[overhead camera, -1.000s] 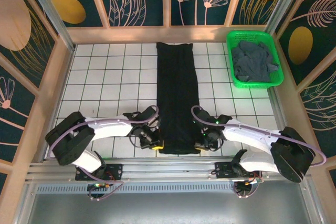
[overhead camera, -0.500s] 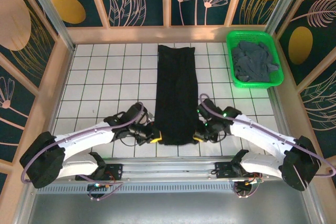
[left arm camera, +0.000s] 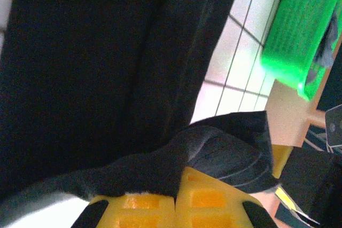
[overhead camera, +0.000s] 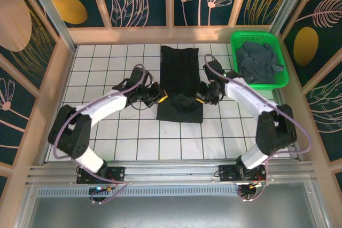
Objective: Fold and stack the t-shirts
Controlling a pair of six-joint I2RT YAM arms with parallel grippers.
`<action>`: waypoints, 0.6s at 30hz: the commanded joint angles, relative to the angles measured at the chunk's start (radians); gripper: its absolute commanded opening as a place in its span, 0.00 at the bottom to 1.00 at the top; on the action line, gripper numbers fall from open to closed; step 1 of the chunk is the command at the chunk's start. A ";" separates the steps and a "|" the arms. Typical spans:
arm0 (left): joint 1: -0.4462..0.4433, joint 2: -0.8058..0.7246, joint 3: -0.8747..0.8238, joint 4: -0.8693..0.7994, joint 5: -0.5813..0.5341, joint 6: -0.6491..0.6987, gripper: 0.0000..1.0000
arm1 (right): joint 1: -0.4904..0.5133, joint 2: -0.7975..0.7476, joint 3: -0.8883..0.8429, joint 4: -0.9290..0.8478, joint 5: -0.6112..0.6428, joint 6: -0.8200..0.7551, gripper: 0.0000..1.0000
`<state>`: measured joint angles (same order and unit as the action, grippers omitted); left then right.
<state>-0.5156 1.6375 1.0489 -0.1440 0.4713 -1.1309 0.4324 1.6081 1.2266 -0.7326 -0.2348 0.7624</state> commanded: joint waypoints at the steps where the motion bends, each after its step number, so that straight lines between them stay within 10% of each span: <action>1: 0.041 0.102 0.103 -0.025 -0.012 0.084 0.00 | -0.023 0.111 0.113 0.036 0.019 -0.074 0.00; 7: 0.086 0.321 0.281 -0.045 0.019 0.122 0.14 | -0.063 0.307 0.245 0.062 0.007 -0.103 0.03; 11: 0.088 0.386 0.368 -0.117 -0.011 0.141 0.52 | -0.079 0.395 0.348 0.043 0.027 -0.163 0.62; 14: 0.089 0.329 0.352 -0.110 -0.065 0.150 0.75 | -0.097 0.395 0.405 0.004 0.063 -0.169 0.72; 18: 0.089 0.180 0.207 -0.121 -0.099 0.134 0.71 | -0.086 0.274 0.346 0.010 0.109 -0.163 0.74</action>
<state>-0.4290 1.9457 1.3262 -0.2260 0.4076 -1.0019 0.3401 1.9923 1.5829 -0.6880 -0.1764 0.6212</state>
